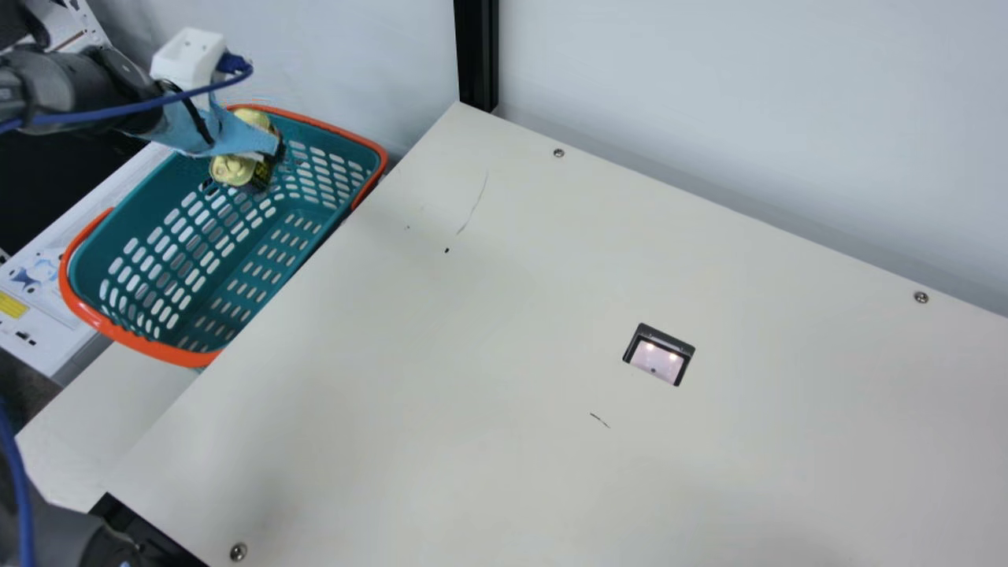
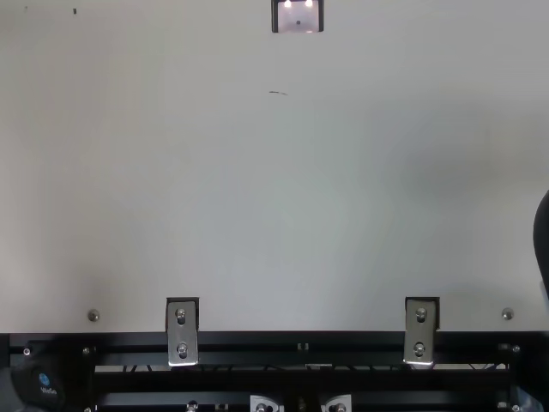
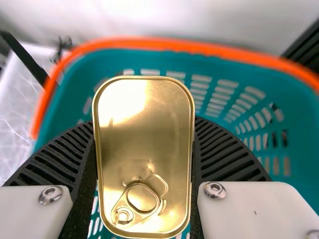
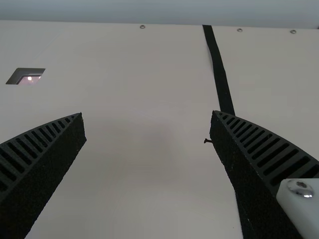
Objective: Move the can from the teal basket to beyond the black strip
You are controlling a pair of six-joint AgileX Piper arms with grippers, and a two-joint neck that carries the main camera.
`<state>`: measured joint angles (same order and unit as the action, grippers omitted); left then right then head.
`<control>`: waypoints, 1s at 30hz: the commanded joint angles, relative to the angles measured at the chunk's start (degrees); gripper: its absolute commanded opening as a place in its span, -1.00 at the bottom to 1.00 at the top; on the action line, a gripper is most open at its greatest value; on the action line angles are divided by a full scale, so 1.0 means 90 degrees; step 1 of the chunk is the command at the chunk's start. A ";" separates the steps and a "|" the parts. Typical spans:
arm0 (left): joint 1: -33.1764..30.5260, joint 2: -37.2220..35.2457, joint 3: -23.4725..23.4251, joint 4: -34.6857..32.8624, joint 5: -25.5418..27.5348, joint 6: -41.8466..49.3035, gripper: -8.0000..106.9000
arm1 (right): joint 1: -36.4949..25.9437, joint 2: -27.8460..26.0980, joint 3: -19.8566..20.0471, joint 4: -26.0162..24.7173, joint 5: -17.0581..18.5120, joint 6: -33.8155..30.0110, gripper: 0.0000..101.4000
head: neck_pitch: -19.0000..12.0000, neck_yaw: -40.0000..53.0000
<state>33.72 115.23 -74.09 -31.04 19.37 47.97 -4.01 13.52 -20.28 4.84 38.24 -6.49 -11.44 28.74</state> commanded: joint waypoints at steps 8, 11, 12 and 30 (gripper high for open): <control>-0.0087 -0.1759 0.0660 -0.0324 0.0001 -0.0054 -0.68 | 0.0000 0.0000 0.0000 0.0000 0.0000 0.0000 1.00 | -0.0299 0.0138; -0.0144 -0.2201 0.0800 -0.0175 0.0156 -0.0379 -0.68 | 0.0000 0.0000 0.0000 0.0000 0.0000 0.0000 1.00 | -0.0299 0.0138; -0.0171 -0.2344 0.0841 -0.0094 0.0230 -0.0518 -0.68 | 0.0000 0.0000 0.0000 0.0000 0.0000 0.0000 1.00 | -0.0299 0.0138; -0.1232 -0.3877 0.0687 0.1099 0.2712 -0.3198 -0.68 | 0.0000 0.0000 0.0000 0.0000 0.0000 0.0000 1.00 | -0.0299 0.0138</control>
<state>23.36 80.52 -67.74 -21.30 40.56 21.48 -4.01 13.52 -20.28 4.84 38.24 -6.49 -11.44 28.74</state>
